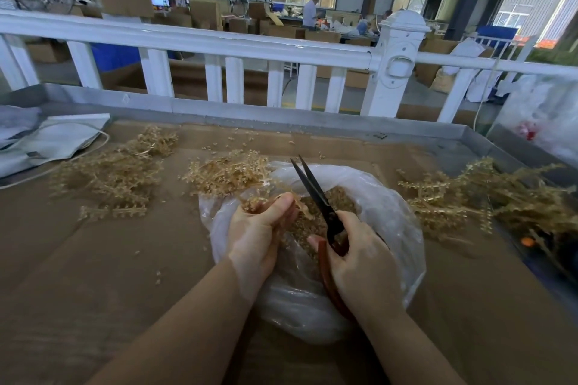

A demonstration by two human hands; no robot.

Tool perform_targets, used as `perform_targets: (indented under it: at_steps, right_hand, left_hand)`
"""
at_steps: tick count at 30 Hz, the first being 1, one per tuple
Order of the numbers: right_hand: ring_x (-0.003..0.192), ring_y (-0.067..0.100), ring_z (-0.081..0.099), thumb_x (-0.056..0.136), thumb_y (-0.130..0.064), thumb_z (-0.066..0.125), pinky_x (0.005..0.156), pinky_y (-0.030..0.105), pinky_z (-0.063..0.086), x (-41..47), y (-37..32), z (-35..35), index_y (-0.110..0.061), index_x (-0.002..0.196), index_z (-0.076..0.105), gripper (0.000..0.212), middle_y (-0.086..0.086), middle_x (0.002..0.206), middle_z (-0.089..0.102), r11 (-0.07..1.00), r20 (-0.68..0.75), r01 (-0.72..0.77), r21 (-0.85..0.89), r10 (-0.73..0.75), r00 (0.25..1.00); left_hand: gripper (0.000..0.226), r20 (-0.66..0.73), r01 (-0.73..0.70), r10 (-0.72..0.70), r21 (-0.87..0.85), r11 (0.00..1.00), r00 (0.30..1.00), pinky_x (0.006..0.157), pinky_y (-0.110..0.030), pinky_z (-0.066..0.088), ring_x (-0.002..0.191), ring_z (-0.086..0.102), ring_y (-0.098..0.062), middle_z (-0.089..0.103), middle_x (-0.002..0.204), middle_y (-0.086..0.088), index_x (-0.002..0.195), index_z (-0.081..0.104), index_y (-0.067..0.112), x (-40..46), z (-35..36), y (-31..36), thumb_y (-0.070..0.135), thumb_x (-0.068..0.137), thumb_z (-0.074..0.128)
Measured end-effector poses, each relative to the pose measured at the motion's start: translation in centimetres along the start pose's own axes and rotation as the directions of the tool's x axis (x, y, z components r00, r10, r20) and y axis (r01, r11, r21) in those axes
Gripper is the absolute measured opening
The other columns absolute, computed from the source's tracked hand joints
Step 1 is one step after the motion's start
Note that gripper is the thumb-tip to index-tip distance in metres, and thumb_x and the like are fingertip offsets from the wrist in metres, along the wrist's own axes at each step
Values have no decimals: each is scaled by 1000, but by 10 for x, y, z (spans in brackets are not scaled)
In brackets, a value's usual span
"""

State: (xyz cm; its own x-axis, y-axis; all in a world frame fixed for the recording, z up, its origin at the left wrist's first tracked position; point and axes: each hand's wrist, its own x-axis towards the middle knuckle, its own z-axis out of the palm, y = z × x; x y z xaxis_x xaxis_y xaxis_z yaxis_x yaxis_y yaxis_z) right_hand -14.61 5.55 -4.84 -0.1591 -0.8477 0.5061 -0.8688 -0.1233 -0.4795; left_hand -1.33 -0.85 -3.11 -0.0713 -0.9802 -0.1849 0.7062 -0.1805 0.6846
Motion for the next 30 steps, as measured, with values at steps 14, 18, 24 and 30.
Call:
perform_targets:
  at_steps: [14,18,24,30]
  right_hand:
    - [81,8,62,82,-33,75,69,12,43,-1,-1,3,-19,115,62,38,-7,88,67,999,-66,39,5,-38,997]
    - [74,-10,57,82,-26,74,65,1,39,6,-4,-5,-22,106,65,26,-19,80,63,986,-76,-12,164,25,997]
    - [78,0,66,82,-14,74,68,11,51,32,-13,-18,-29,94,65,21,-11,80,69,829,174,-195,524,120,977]
    - [69,-6,65,73,0,77,62,7,47,42,-13,-22,-35,80,61,39,-16,70,67,768,215,-240,593,137,967]
  left_hand:
    - [34,57,-17,16,27,999,998,57,-24,57,64,70,-19,70,66,-8,84,54,3,1,-5,-3,-10,56,68]
    - [32,107,-53,43,92,994,993,58,-24,57,63,70,-20,70,68,-9,83,59,2,1,-6,-5,-6,54,70]
    - [49,128,-89,66,181,979,990,61,-27,56,76,71,-26,73,81,-13,98,61,-2,2,-7,-8,-4,50,75]
    - [63,209,-99,40,279,955,977,68,-33,57,85,70,-33,72,93,-21,110,58,-10,1,-7,-8,1,51,80]
